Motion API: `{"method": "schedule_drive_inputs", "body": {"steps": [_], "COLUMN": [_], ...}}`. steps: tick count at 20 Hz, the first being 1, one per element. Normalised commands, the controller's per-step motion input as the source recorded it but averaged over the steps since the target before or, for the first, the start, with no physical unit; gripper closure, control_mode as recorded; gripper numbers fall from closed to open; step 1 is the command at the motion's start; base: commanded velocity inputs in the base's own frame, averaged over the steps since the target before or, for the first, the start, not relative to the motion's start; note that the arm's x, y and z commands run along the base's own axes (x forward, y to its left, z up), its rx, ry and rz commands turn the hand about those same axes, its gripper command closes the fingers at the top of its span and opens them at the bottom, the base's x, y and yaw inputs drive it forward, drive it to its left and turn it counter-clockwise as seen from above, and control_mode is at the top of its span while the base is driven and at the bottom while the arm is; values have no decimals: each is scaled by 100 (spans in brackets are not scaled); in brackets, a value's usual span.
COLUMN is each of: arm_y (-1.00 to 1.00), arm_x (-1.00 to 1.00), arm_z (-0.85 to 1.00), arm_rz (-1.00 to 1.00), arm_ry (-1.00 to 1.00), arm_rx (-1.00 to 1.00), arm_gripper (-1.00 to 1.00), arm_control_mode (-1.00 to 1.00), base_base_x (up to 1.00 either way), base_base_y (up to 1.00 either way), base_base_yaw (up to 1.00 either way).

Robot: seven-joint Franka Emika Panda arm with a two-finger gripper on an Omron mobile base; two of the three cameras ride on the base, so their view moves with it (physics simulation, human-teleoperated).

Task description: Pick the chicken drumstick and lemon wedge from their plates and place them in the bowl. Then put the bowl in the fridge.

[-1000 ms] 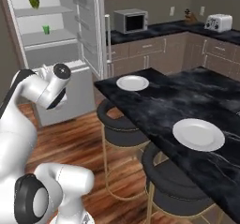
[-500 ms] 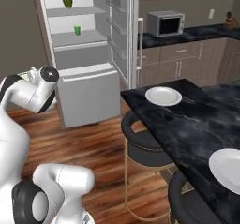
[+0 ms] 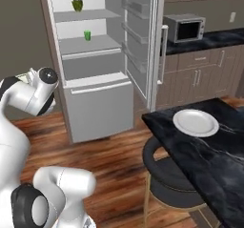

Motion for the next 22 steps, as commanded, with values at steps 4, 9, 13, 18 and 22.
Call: {"method": "schedule_drive_inputs", "body": {"steps": [4, 9, 13, 18, 22], "arm_y": [0, 0, 0, 0, 0], "arm_x": [0, 0, 0, 0, 0], "arm_z": [0, 0, 0, 0, 0], "arm_rz": [0, 0, 0, 0, 0], "arm_ry": [0, 0, 0, 0, 0], "arm_rx": [0, 0, 0, 0, 0], "arm_gripper": [100, 100, 100, 100, 100], "arm_control_mode": [100, 100, 100, 100, 100], "base_base_x": [82, 75, 70, 64, 53], "base_base_y": [25, 11, 10, 2, -18], "base_base_yaw": [2, 0, -4, -6, 0]}}
